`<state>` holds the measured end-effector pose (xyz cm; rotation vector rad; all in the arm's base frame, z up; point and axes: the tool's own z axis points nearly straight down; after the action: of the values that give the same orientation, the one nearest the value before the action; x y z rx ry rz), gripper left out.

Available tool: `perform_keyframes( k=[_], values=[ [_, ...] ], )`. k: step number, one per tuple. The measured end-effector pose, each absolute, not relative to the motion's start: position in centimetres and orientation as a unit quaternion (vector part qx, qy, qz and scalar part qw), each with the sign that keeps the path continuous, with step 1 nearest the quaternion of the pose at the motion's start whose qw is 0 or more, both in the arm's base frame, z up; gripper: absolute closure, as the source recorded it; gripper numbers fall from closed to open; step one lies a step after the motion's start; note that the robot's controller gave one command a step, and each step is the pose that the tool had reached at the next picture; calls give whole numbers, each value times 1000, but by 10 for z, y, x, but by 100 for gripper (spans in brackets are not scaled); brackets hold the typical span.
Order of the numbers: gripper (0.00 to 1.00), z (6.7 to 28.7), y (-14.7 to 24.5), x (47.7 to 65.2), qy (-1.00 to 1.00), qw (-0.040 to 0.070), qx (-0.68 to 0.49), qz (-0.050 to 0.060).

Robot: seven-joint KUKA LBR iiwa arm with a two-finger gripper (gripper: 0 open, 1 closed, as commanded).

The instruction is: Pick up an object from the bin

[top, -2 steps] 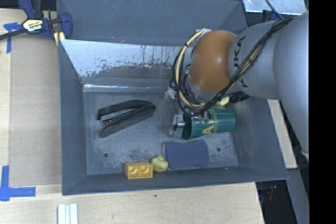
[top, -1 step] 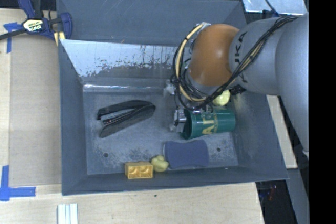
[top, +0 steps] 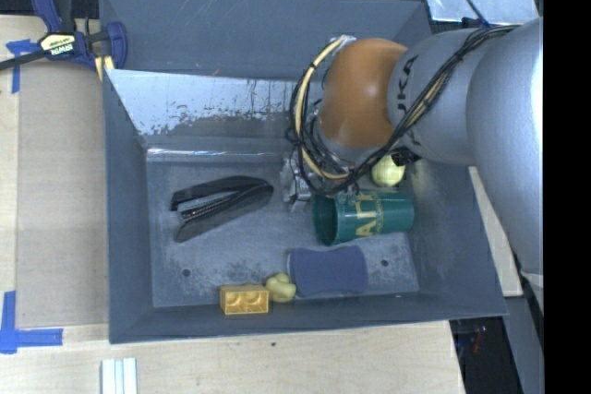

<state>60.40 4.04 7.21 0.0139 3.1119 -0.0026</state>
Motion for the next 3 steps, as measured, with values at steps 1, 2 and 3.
perform_keyframes(
  k=[1, 2, 3],
  values=[
    [100, 72, 41, 604, 1000, 15, 4, -1],
    [100, 72, 77, 617, 1000, 18, -20, -2],
    [100, 72, 112, 605, 997, 20, -79, -5]
  ],
)
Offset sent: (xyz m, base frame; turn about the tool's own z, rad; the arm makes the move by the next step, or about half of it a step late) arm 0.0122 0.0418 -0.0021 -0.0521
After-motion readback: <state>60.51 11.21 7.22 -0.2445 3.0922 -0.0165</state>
